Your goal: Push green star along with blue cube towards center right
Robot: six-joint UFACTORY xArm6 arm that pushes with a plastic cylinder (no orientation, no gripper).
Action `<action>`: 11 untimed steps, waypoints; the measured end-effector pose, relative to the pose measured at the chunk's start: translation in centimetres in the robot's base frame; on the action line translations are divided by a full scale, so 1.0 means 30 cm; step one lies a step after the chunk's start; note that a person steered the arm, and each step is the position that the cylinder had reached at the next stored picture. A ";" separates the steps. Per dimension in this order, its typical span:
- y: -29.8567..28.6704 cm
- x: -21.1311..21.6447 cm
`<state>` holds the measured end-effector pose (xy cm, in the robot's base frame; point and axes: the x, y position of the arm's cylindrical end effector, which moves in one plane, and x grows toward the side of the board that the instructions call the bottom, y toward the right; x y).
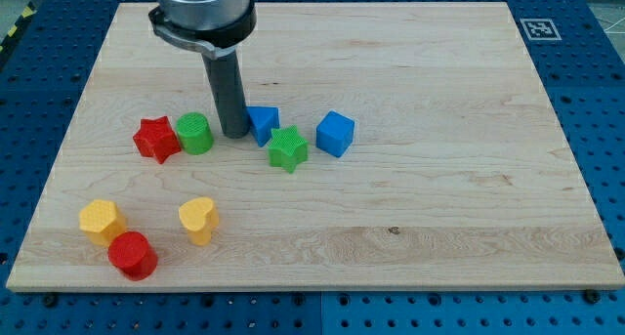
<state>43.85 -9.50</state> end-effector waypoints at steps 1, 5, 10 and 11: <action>0.006 0.022; 0.177 0.127; 0.305 0.217; 0.322 0.332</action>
<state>53.82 0.15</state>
